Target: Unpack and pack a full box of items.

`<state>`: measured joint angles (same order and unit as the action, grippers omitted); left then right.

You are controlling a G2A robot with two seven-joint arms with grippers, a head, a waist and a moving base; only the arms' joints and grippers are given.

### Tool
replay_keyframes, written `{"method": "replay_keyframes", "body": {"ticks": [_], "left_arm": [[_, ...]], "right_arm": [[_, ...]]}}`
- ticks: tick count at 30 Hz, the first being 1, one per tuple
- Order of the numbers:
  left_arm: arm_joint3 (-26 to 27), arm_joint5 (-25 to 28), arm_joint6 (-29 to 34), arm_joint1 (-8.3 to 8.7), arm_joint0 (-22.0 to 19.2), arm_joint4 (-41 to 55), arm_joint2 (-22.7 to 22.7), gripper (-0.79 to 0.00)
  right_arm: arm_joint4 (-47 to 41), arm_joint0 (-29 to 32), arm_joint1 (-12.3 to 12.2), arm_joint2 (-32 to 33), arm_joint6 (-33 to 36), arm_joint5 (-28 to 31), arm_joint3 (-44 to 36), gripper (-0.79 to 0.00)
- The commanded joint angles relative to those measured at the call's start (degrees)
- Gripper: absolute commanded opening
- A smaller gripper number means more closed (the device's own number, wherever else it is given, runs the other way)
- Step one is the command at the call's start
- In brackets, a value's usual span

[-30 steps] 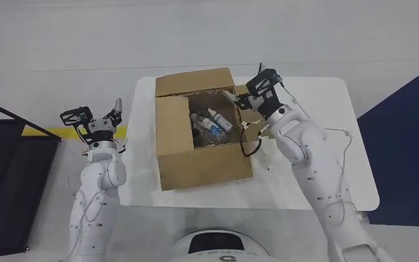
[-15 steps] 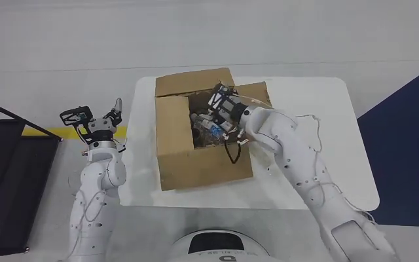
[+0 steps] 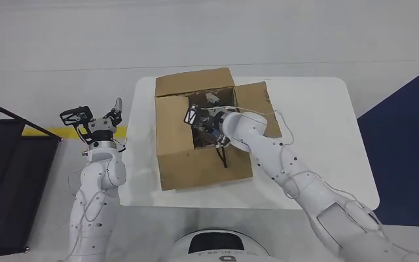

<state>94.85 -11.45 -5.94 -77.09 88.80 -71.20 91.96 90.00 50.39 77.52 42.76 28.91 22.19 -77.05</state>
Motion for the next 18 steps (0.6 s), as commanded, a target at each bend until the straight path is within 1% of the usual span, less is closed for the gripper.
{"method": "replay_keyframes", "body": {"ticks": [1, 6, 10, 16, 18], "left_arm": [[-0.01, 0.00, 0.00, 0.00, 0.00, 0.00, 0.00, 0.000], [-0.01, 0.00, 0.00, 0.00, 0.00, 0.00, 0.00, 0.000], [-0.01, 0.00, 0.00, 0.00, 0.00, 0.00, 0.00, 0.000], [0.29, -0.09, -0.30, 0.00, 0.01, 0.21, 0.28, 0.000], [1.20, -0.94, -0.22, -0.12, 0.05, 2.58, 1.10, 0.000]], "right_arm": [[-1.77, -0.66, 0.37, -0.14, -2.09, 1.06, 0.77, 0.000], [-10.04, -2.92, 1.39, 1.25, -8.23, 3.71, 4.58, 0.000], [-16.67, -3.89, 2.05, 2.61, -12.10, 4.98, 5.81, 0.000], [-20.96, -6.38, 3.82, 0.36, -12.81, 4.94, 5.79, 0.000], [-21.37, -7.38, 4.66, -1.25, -12.82, 4.51, 5.97, 0.000]]}}
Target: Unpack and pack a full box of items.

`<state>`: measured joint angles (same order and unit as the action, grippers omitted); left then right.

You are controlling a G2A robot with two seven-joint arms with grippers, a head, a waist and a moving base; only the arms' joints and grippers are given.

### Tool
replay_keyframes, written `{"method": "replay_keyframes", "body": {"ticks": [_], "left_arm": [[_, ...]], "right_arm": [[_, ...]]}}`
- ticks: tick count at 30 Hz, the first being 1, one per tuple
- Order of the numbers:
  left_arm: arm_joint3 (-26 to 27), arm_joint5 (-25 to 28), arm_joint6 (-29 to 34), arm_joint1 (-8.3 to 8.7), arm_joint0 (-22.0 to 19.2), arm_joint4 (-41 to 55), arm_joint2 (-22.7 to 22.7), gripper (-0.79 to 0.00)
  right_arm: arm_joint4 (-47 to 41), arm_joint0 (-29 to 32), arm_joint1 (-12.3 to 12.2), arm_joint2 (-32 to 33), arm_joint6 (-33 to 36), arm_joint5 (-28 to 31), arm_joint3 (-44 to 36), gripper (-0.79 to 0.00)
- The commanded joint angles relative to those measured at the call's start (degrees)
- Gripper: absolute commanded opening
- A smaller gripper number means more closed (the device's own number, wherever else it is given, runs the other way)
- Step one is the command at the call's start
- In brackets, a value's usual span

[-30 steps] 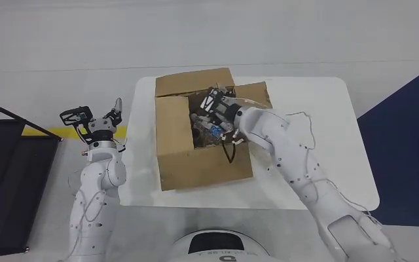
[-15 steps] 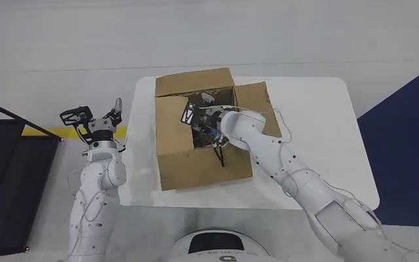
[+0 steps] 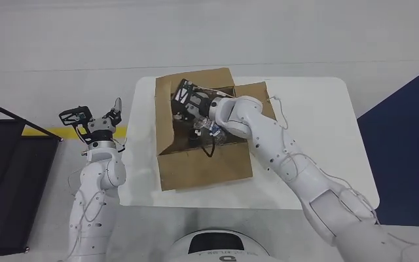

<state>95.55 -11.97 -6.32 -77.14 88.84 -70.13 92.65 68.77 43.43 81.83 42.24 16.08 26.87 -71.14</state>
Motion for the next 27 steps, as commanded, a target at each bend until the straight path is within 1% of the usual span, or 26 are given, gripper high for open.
{"method": "replay_keyframes", "body": {"ticks": [1, 4, 9, 11, 14, 17, 20, 23, 25, 27], "left_arm": [[1.25, -0.65, 0.57, -0.12, 0.07, 2.86, 0.89, 0.000], [4.78, -0.63, 2.09, -0.15, 1.05, 6.10, 2.47, 0.000], [13.32, 1.29, 5.17, -0.08, 4.86, 10.16, 4.93, 0.000], [15.88, 2.22, 5.48, -0.03, 6.37, 9.97, 5.37, 0.000], [17.50, 2.82, 3.84, 0.02, 8.06, 6.71, 4.99, 0.000], [16.04, 3.88, 1.79, 0.20, 8.82, -0.33, 3.60, 0.000], [11.91, 3.99, 2.91, 0.45, 8.13, -7.57, 2.40, 0.000], [7.63, 3.42, 3.94, 0.55, 6.32, -11.56, 1.52, 0.000], [5.25, 3.41, 4.74, 0.54, 5.11, -11.98, 1.17, 0.000], [3.18, 3.43, 5.21, 0.57, 4.11, -13.00, 0.87, 0.000]], "right_arm": [[-0.35, -0.91, 0.78, -1.56, 0.06, -0.36, 0.33, 0.000], [0.92, -2.51, 2.28, -4.86, 0.55, -1.71, 1.24, 0.000], [3.01, -4.96, 5.39, -11.04, 1.50, -2.89, 4.42, 0.000], [2.93, -5.91, 6.49, -12.34, 1.31, -3.17, 6.10, 0.000], [3.10, -6.96, 7.70, -13.27, 0.66, -3.82, 8.22, 0.000], [2.66, -7.50, 8.27, -12.70, -0.68, -4.31, 9.72, 0.000], [2.92, -7.23, 7.98, -10.95, -2.28, -4.87, 10.03, 0.000], [3.77, -5.68, 6.88, -8.21, -3.61, -5.50, 8.82, 0.000], [4.47, -3.87, 5.68, -5.58, -4.45, -5.55, 6.92, 0.000], [5.13, -1.46, 4.19, -2.51, -4.83, -4.34, 4.14, 0.000]]}}
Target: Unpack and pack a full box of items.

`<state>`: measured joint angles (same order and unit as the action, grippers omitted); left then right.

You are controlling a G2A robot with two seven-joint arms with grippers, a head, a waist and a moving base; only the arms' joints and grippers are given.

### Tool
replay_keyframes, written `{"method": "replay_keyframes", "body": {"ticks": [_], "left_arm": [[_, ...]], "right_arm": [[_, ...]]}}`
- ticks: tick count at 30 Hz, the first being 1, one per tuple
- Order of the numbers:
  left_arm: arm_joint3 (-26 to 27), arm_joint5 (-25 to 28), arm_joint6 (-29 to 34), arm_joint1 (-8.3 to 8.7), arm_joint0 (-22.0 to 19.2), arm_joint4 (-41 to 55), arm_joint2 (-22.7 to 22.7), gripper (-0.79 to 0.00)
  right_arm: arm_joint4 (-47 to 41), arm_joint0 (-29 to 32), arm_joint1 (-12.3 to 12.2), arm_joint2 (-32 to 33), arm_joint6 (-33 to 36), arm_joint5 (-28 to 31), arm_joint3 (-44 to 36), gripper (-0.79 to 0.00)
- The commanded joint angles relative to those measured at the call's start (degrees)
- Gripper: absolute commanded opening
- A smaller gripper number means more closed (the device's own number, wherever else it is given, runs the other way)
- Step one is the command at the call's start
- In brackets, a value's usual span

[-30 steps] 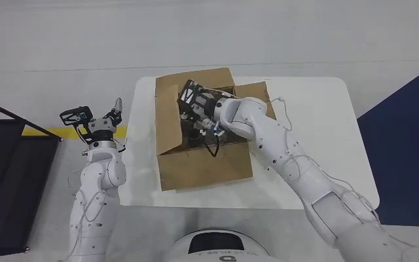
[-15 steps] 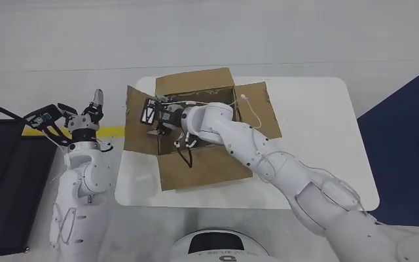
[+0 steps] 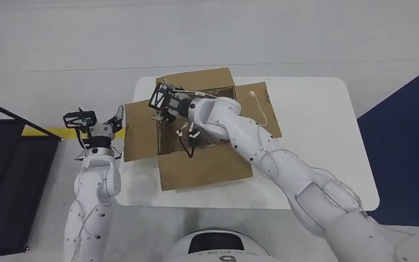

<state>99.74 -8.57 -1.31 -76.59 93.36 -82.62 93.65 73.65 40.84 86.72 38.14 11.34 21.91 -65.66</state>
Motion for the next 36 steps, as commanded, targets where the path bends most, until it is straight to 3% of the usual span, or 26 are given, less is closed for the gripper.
{"method": "replay_keyframes", "body": {"ticks": [1, 6, 17, 19, 23, 30, 36], "left_arm": [[-2.03, 0.08, 0.46, 0.03, -0.83, -1.05, -0.36, 0.000], [-5.77, 0.71, 0.69, 0.08, -2.86, -3.19, -1.29, 0.000], [-5.77, 0.71, 0.69, 0.08, -2.86, -3.19, -1.29, 0.000], [-5.77, 0.71, 0.69, 0.08, -2.86, -3.19, -1.29, 0.000], [-5.77, 0.71, 0.69, 0.08, -2.86, -3.19, -1.29, 0.000], [-5.77, 0.71, 0.69, 0.08, -2.86, -3.19, -1.29, 0.000], [-5.77, 0.71, 0.69, 0.08, -2.86, -3.19, -1.29, 0.000]], "right_arm": [[0.57, 2.56, -1.50, 3.23, 0.03, 1.56, -2.99, 0.000], [3.78, 10.29, -5.18, 11.10, 3.99, 5.04, -12.96, 0.000], [3.54, 10.95, -5.18, 10.40, 4.65, 6.38, -12.68, 0.000], [-0.90, 10.88, -5.11, 9.21, 10.24, 13.00, -10.45, 0.000], [-6.98, 9.27, -4.82, 8.60, 21.36, 15.72, -8.20, 0.000], [-9.47, 8.44, -4.76, 8.08, 32.21, 12.24, -8.48, -0.003], [-8.47, 7.22, -4.02, 6.09, 35.99, 7.03, -6.86, -0.132]]}}
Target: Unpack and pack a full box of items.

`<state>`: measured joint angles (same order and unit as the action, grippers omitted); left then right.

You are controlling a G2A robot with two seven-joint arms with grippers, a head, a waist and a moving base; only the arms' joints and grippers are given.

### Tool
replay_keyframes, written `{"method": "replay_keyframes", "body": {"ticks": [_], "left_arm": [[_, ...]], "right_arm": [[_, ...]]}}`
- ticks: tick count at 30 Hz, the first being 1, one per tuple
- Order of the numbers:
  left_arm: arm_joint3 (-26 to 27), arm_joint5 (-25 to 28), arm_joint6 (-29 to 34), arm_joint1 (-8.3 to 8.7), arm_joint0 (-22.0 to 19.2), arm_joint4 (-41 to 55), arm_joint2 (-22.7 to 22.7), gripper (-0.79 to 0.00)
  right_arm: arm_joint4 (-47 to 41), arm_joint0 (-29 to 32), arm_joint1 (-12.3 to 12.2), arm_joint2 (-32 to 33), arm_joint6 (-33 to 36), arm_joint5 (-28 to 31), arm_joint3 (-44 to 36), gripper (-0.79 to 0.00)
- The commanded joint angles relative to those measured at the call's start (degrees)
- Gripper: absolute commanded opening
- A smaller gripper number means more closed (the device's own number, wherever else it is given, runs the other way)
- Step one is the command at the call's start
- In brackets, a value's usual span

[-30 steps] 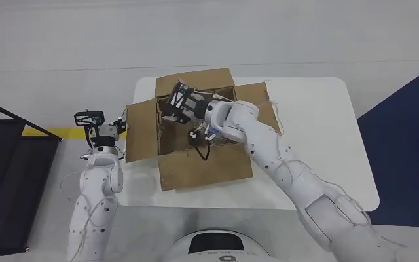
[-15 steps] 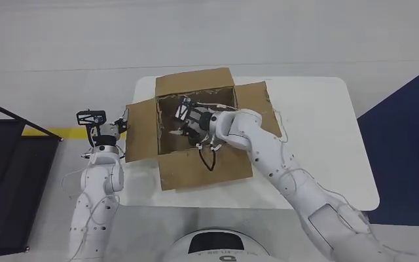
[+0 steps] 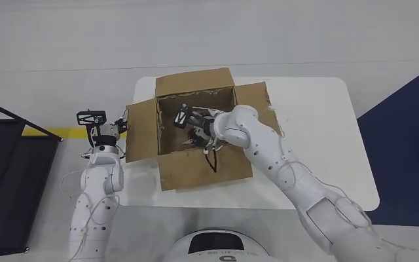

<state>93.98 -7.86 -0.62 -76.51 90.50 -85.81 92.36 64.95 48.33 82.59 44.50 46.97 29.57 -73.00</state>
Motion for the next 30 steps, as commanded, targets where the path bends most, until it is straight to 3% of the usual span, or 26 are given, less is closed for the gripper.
{"method": "replay_keyframes", "body": {"ticks": [1, 4, 6, 8, 12, 15, 18, 21, 23, 25, 30], "left_arm": [[0.00, 0.00, 0.00, 0.00, 0.00, 0.00, 0.00, 0.000], [0.00, 0.00, 0.00, 0.00, 0.00, 0.00, 0.00, 0.000], [0.00, 0.00, 0.00, 0.00, 0.00, 0.00, 0.00, 0.000], [0.00, 0.00, 0.00, 0.00, 0.00, 0.00, 0.00, 0.000], [0.00, 0.00, 0.00, 0.00, 0.00, 0.00, 0.00, 0.000], [0.00, 0.00, 0.00, 0.00, 0.00, 0.00, 0.00, 0.000], [0.00, 0.00, 0.00, 0.00, 0.00, 0.00, 0.00, 0.000], [0.00, 0.00, 0.00, 0.00, 0.00, 0.00, 0.00, 0.000], [0.00, 0.00, 0.00, 0.00, 0.00, 0.00, 0.00, 0.000], [0.00, 0.00, 0.00, 0.00, 0.00, 0.00, 0.00, 0.000], [0.00, 0.00, 0.00, 0.00, 0.00, 0.00, 0.00, 0.000]], "right_arm": [[0.29, -0.55, 0.29, -0.70, 0.72, -1.24, 0.97, -0.145], [-0.24, -1.50, 0.92, -2.17, 2.24, -2.11, 2.67, -0.234], [-0.96, -2.36, 1.39, -3.08, 3.10, -2.32, 4.06, -0.231], [-1.29, -3.32, 1.94, -4.16, 4.40, -3.06, 5.89, -0.148], [-2.18, -5.08, 2.97, -5.64, 5.41, -4.35, 9.02, -0.148], [-2.52, -6.07, 3.55, -6.32, 5.09, -4.76, 10.77, -0.083], [-2.57, -6.78, 4.04, -6.98, 5.12, -5.15, 12.22, -0.077], [-2.99, -7.41, 4.62, -7.82, 5.31, -4.95, 13.74, -0.169], [-3.18, -7.94, 5.05, -8.41, 5.20, -4.84, 14.85, -0.299], [-3.42, -8.45, 5.45, -8.80, 4.66, -4.77, 16.08, -0.372], [-3.91, -9.75, 6.29, -9.41, 3.68, -4.52, 18.83, -0.428]]}}
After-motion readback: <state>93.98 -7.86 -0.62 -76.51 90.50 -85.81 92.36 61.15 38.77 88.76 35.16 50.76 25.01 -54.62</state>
